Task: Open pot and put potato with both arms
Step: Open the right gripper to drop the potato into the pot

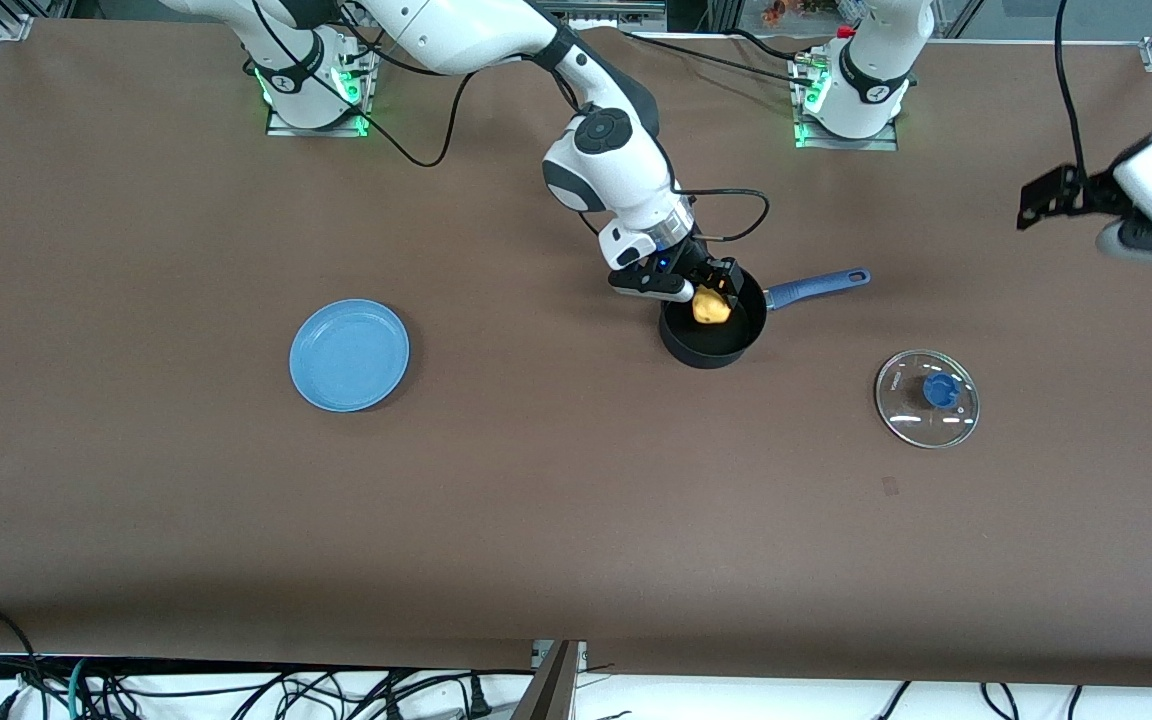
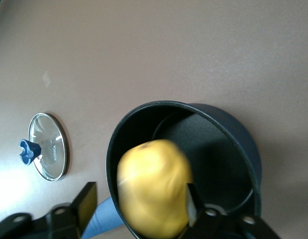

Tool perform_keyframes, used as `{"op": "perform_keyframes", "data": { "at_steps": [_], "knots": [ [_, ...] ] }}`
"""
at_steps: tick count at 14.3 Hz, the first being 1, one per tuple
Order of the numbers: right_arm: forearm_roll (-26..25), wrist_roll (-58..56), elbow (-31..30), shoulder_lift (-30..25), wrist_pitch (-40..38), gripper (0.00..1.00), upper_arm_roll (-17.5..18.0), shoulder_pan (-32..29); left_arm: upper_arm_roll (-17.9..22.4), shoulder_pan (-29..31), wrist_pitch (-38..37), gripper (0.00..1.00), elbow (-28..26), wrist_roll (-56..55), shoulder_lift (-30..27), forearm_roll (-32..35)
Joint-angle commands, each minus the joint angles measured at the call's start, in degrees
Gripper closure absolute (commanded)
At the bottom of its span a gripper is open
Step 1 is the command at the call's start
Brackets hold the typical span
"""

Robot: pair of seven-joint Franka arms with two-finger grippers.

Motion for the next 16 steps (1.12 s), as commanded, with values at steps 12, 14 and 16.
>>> {"op": "perform_keyframes", "data": {
  "at_steps": [12, 14, 16],
  "knots": [
    [-3.3, -38.73, 4.67, -11.49, -44.8, 0.0, -1.06, -12.23, -1.88, -0.07, 4.47, 0.0, -4.67, -5.82, -3.19, -3.84],
    [-3.03, -46.14, 4.67, -14.22, -50.28, 0.0, -1.07, -16.79, -1.96, -0.16, 4.47, 0.0, -2.91, -5.03, -0.64, -3.49],
    [-2.94, -49.93, 4.67, -16.6, -55.02, 0.0, -0.98, -22.25, -2.75, -0.16, 4.38, 0.0, -0.11, -4.86, 1.82, -3.4]
  ]
}}
